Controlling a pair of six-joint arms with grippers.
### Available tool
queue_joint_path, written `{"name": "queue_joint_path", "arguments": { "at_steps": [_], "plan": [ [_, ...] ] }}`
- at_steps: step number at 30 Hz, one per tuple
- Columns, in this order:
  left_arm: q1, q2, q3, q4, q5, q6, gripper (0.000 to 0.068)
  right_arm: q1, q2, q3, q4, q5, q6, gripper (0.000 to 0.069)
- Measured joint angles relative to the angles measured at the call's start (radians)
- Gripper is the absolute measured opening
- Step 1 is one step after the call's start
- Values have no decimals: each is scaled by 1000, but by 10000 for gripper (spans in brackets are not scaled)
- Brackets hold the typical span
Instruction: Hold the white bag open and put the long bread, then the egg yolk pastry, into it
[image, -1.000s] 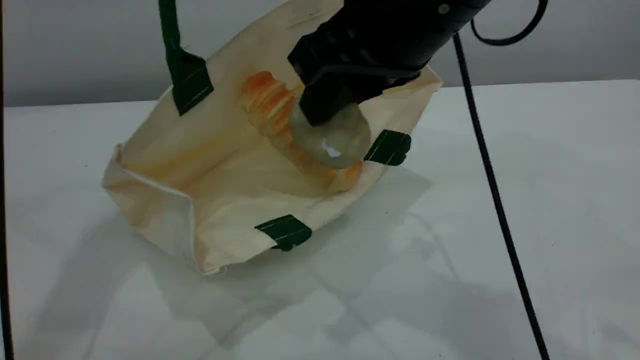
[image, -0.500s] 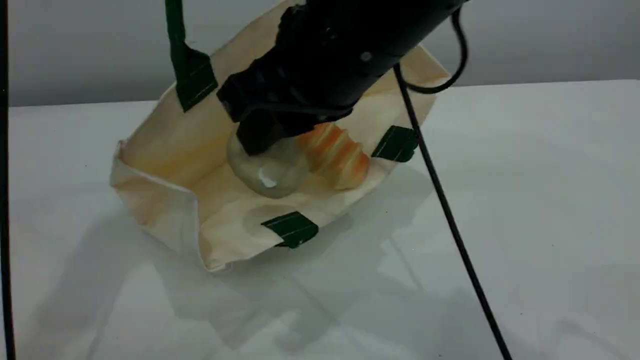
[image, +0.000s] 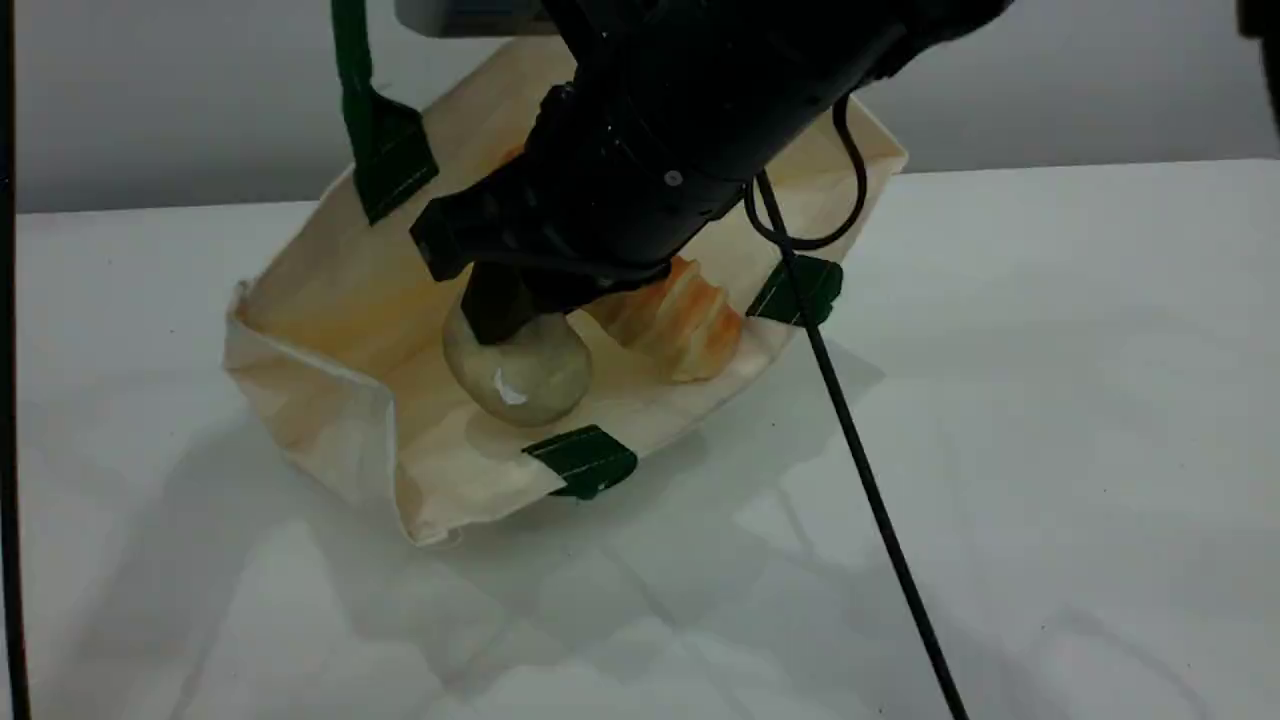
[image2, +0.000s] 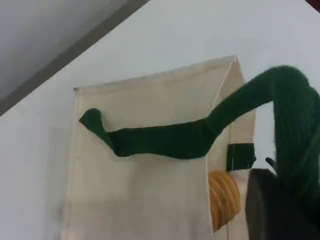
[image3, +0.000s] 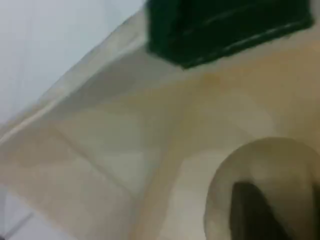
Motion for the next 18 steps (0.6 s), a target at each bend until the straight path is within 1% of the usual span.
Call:
{"name": "queue_joint_path", "arguments": {
  "at_steps": [2, 4, 7, 10, 13, 15, 18],
  "plan": [
    [0, 0, 0, 0, 0, 1, 76, 0, 5, 1, 14, 0, -3, 172],
    [0, 0, 0, 2, 0, 1, 76, 0, 6, 1, 31, 1, -22, 200],
    [0, 0, 0, 2, 0, 1, 76, 2, 6, 1, 52, 0, -53, 309],
    [0, 0, 0, 2, 1, 1, 76, 2, 6, 1, 87, 0, -55, 454],
    [0, 0, 0, 2, 1, 1, 76, 2, 6, 1, 88, 0, -55, 549],
    [0, 0, 0, 2, 1, 1, 76, 2, 6, 1, 86, 0, -55, 574],
    [0, 0, 0, 2, 0, 1, 76, -2, 6, 1, 66, 9, -54, 578]
  ]
}}
